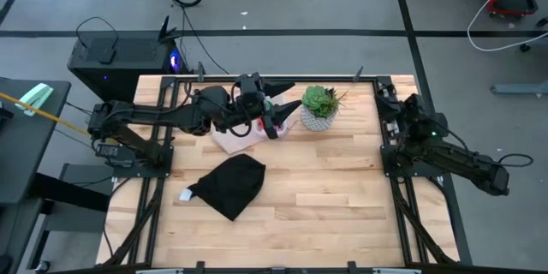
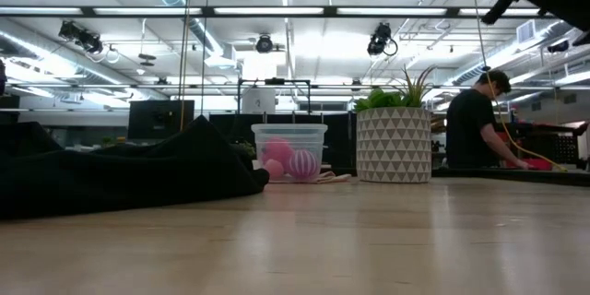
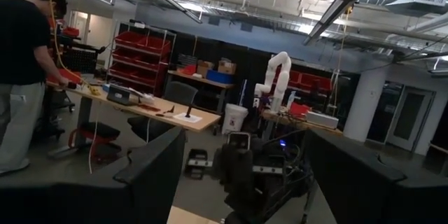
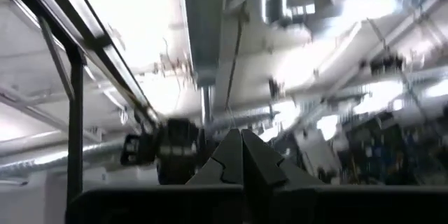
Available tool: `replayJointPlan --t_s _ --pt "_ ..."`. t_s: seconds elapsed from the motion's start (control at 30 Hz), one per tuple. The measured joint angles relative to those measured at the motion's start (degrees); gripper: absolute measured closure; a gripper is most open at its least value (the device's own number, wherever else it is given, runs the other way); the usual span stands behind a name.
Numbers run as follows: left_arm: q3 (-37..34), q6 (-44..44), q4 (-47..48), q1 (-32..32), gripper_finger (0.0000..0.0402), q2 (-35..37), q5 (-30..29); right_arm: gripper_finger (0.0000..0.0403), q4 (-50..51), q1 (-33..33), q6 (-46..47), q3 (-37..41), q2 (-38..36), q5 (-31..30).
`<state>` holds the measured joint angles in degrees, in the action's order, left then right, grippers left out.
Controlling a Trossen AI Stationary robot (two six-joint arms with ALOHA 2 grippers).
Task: Pick and placing Produce into tupperware
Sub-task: Return to Home Position
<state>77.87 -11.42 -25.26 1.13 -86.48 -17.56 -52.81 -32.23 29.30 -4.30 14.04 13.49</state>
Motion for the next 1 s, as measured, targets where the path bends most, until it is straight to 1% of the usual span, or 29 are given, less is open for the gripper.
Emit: replayJointPlan --t_s 0.13,0.3,0.43,0.57,0.6,0.67,0.73,0.8,0.9,1.0 --pt "0.0 -0.01 0.05 0.0 0.01 0.0 0.01 0.0403 -2.83 -2.7 -0.57 0.01 -4.17 -0.28" --pt "0.0 0.0 0.42 0.0 0.0099 0.0 0.02 0.0403 -0.7 -6.85 2.6 -0.02 -9.7 0.69" --pt "0.02 0.01 0.76 -0.07 0.01 0.0 0.02 0.0403 -0.44 -8.63 4.03 0.01 -13.46 1.62" --pt "0.0 0.0 0.74 -0.09 0.01 0.0 0.04 0.0403 -1.34 -9.79 3.31 0.01 -13.98 1.18" --pt "0.0 0.01 0.76 -0.11 0.0099 0.0 0.04 0.0403 0.64 -10.19 3.21 -0.06 -13.99 1.19" --pt "0.0 0.0 0.78 -0.11 0.01 0.05 0.05 0.0403 8.71 -10.93 3.0 -0.07 -13.98 1.38" --pt "0.02 0.0 1.4 -0.11 0.0099 0.35 0.06 0.0403 17.86 -11.59 1.17 0.03 -13.98 1.51" --pt "0.02 0.02 2.06 -0.11 0.01 0.71 0.07 0.0403 24.79 -12.15 -1.99 0.03 -14.0 1.06" --pt "0.02 0.07 2.83 -0.11 0.0099 1.13 0.04 0.0403 33.46 -13.07 -6.81 0.03 -14.0 -2.37" --pt "0.02 0.11 3.37 -0.11 0.01 1.63 0.04 0.0403 39.32 -14.0 -10.07 0.03 -14.0 -6.82"
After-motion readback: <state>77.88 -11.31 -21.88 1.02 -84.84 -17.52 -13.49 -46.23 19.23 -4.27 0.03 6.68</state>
